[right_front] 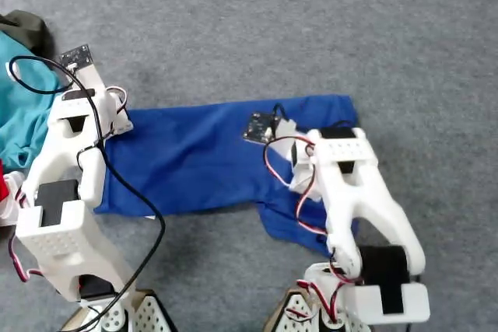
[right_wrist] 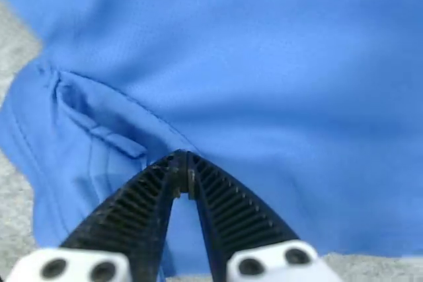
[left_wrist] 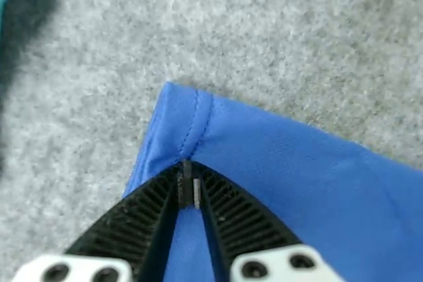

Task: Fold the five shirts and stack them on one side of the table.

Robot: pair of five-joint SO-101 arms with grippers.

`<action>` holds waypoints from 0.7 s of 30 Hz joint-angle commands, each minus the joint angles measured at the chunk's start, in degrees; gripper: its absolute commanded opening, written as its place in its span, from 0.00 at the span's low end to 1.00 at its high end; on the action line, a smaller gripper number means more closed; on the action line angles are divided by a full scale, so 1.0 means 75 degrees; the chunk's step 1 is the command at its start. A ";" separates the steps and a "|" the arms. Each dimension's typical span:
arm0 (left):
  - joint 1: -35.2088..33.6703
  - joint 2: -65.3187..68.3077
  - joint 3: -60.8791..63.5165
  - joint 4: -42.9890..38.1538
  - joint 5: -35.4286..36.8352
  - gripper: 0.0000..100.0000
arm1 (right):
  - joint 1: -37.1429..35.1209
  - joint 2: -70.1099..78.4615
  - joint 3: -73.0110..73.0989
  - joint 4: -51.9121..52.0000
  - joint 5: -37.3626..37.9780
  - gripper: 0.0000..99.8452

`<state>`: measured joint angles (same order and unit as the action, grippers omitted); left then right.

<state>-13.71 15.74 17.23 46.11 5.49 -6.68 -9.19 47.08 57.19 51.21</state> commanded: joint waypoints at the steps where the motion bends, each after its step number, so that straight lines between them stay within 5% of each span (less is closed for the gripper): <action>1: -0.0094 -0.0018 -0.0281 0.0023 0.0035 0.02 | -0.0006 0.0064 -0.0252 -0.0082 0.0094 0.01; 21: -0.0094 -0.0018 -0.0293 0.0023 0.0035 0.02 | -0.1131 -0.2338 0.2069 0.0598 0.0094 0.01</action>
<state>-13.71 15.74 17.23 46.11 5.49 -13.80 -22.81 61.85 58.33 51.21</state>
